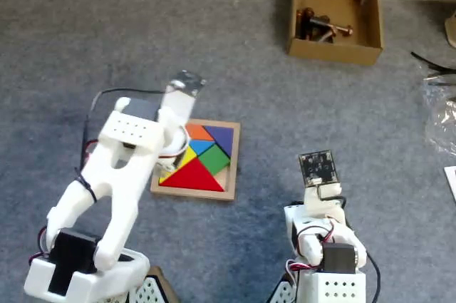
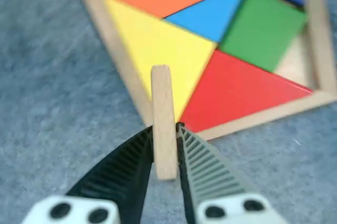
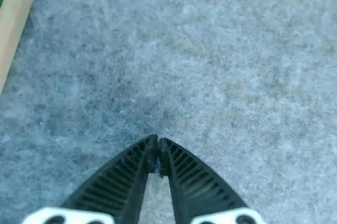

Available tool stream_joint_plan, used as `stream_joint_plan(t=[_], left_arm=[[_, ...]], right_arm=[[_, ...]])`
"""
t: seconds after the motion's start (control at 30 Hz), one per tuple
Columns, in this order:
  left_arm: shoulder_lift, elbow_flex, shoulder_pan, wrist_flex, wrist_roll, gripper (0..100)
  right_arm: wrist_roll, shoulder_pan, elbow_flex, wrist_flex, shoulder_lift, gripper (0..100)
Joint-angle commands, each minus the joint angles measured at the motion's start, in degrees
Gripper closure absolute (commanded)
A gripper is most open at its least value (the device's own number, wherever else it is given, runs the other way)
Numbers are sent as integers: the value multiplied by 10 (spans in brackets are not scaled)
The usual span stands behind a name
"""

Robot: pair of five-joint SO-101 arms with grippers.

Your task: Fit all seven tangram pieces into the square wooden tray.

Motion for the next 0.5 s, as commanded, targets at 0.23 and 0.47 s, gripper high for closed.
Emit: stream_joint_plan(t=[0.23,0.47], left_arm=[[2,-22,125,4,-152,996],[3,13,153,-47,-217,995]], right_arm=[[-4,-7,57,-13,-3,993],[-4,-7,57,-13,-3,993]])
